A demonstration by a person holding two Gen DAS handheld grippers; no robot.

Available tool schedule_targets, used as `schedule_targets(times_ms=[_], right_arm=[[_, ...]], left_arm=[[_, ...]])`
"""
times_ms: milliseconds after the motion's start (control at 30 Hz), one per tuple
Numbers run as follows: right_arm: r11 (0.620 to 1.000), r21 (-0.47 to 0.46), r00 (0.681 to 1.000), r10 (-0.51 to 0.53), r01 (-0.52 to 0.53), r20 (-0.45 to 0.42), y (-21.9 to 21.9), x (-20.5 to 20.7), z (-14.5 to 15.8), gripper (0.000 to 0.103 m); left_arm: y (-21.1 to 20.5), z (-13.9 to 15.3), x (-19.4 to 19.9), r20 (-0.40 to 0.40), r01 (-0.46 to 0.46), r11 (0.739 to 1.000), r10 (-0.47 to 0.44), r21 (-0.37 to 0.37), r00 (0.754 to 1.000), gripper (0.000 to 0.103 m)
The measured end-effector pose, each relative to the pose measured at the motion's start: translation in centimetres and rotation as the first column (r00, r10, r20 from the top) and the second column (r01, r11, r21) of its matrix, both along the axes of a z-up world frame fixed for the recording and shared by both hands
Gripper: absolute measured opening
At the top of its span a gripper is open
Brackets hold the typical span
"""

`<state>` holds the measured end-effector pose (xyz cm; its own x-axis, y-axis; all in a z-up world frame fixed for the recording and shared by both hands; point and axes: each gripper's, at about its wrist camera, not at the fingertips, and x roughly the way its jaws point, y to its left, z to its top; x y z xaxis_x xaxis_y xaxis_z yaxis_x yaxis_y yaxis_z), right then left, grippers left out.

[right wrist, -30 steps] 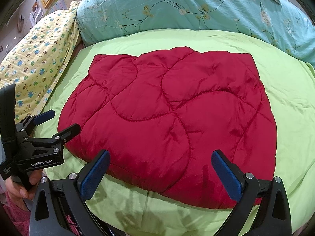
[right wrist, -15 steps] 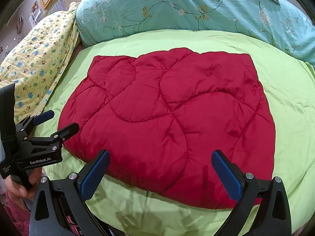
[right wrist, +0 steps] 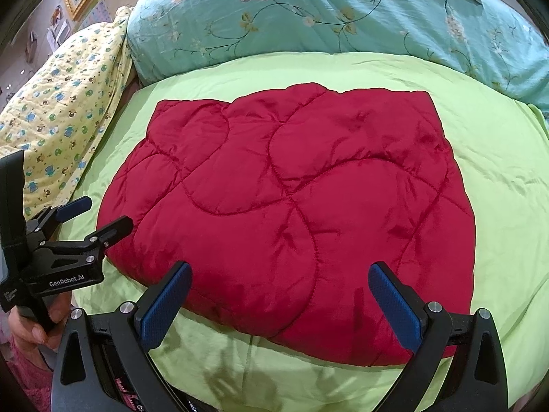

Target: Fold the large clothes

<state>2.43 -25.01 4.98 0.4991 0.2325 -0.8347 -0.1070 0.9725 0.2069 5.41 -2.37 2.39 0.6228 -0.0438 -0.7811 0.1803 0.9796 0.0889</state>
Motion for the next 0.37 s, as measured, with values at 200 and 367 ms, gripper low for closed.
schedule_targets(times_ms=[200, 367], right_arm=[[1.000, 0.003, 1.000, -0.010, 0.010, -0.009, -0.30, 0.38, -0.48, 0.103], [1.000, 0.014, 1.000, -0.010, 0.011, -0.011, -0.53, 0.58, -0.76, 0.103]], left_arm=[[0.02, -0.02, 0.18, -0.003, 0.007, 1.000, -0.007, -0.022, 1.000, 0.103], [-0.42, -0.23, 0.21, -0.008, 0.025, 0.999, -0.025, -0.034, 1.000, 0.103]])
